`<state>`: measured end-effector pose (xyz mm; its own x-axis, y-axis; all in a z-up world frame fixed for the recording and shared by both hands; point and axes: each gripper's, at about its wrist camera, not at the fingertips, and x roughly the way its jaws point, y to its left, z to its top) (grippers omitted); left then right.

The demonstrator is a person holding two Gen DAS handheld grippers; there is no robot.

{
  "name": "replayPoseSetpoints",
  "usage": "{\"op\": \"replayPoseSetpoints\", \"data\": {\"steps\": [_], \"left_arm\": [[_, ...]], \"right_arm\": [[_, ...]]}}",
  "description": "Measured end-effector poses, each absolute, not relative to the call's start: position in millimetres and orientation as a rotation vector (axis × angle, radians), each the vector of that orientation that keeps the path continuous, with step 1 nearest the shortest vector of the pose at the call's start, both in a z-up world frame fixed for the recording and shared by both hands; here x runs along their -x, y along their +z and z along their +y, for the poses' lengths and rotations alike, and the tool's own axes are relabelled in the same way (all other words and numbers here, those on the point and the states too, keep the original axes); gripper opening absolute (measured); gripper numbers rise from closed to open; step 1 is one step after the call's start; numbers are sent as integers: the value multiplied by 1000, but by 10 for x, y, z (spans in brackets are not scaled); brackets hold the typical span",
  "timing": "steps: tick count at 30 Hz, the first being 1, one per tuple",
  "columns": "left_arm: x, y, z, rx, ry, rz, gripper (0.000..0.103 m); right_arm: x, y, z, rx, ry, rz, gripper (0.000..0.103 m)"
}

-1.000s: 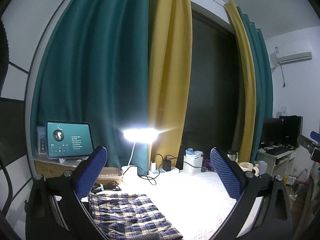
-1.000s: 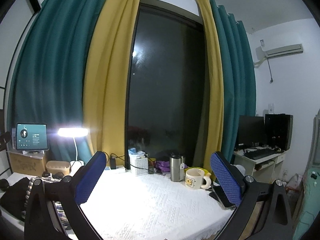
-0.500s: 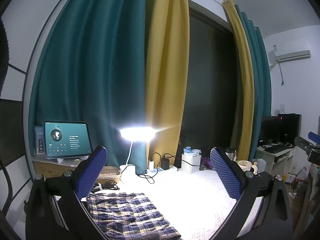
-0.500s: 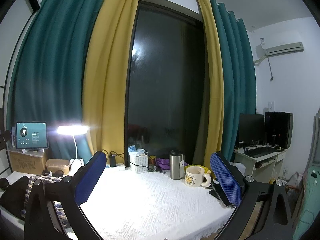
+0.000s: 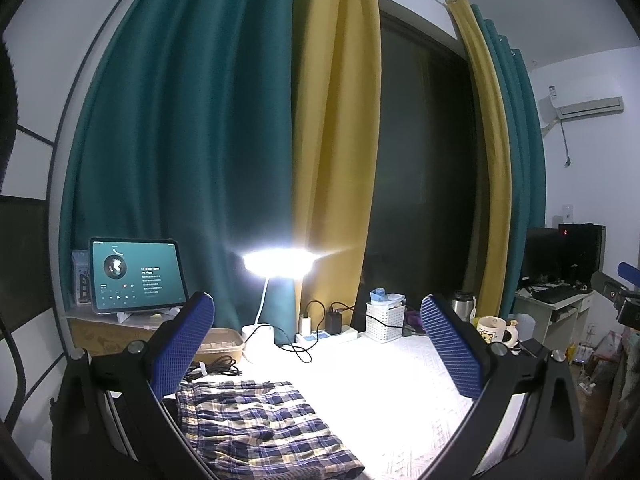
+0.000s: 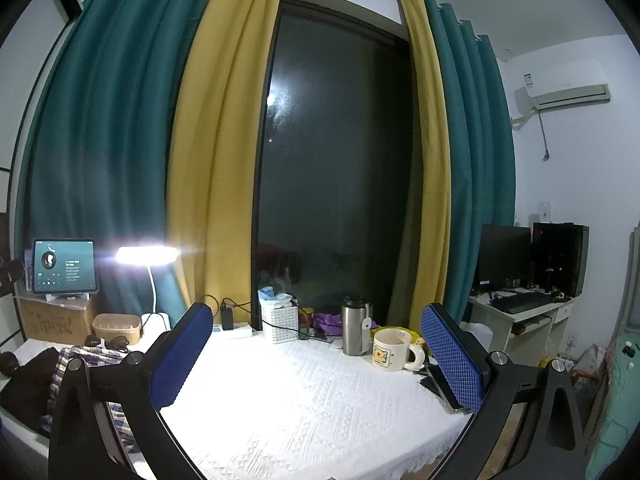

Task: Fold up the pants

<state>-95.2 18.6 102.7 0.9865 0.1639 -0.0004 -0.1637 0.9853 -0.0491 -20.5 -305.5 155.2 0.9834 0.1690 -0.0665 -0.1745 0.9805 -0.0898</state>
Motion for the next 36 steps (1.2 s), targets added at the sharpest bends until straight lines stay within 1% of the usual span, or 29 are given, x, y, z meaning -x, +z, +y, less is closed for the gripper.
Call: {"op": "replayPoseSetpoints", "data": {"steps": [36], "left_arm": [[913,1022,171,35,132,19,102]], "right_arm": [[198,1536,-3080,98,185,73,103]]}}
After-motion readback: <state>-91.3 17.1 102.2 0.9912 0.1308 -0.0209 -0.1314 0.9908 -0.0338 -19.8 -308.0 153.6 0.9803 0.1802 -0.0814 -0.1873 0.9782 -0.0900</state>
